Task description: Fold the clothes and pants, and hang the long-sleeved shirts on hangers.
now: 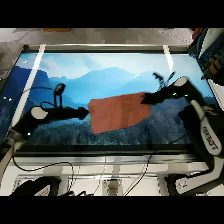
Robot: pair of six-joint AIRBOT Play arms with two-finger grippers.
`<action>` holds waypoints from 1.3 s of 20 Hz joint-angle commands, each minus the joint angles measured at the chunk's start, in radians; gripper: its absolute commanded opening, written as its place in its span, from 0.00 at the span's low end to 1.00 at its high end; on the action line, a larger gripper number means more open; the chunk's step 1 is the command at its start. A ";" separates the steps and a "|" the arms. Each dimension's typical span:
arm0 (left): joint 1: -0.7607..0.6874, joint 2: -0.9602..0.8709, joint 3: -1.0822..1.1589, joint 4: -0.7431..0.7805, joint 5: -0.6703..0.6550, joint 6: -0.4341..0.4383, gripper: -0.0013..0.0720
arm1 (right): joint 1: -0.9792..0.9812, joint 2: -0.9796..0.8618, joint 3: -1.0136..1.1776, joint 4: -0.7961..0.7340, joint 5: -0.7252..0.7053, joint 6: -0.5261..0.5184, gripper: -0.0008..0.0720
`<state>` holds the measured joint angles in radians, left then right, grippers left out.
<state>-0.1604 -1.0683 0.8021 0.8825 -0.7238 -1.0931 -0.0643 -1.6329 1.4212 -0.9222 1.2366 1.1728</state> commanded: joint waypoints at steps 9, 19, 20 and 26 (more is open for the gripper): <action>0.000 0.414 0.103 0.483 0.010 0.000 0.97 | -0.605 0.469 0.084 -0.562 0.206 0.550 0.04; 0.000 0.425 0.102 0.482 0.009 0.000 0.97 | -1.007 0.519 0.084 -0.726 0.575 0.618 0.30; 0.000 0.426 0.102 0.482 0.010 0.000 0.97 | -1.022 0.519 0.084 -0.719 0.561 0.633 0.73; 0.000 0.426 0.102 0.482 0.010 0.000 0.97 | -1.004 0.514 0.084 -0.412 0.459 0.644 0.48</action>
<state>-0.1604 -0.6434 0.9028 1.3647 -0.7147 -1.0927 -1.0740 -1.1160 1.5040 -1.5112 1.7439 1.8126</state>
